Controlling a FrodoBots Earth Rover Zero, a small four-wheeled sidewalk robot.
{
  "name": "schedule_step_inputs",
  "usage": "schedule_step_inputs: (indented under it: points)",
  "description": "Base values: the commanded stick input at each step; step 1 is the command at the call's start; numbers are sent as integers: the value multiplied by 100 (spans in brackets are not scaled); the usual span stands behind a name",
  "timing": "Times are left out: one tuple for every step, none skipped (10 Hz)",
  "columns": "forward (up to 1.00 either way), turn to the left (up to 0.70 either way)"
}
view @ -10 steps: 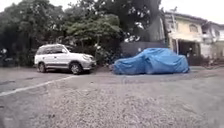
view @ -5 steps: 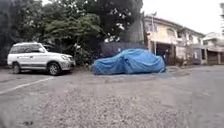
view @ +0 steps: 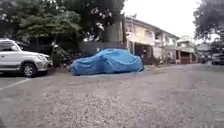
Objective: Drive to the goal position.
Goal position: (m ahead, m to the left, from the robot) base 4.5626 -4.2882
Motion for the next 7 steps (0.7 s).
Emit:
schedule_step_inputs:
  points:
    - [0,-45]
    - [0,-45]
    - [0,-45]
    - [0,-45]
    - [0,-45]
    - [0,-45]
    - [0,-45]
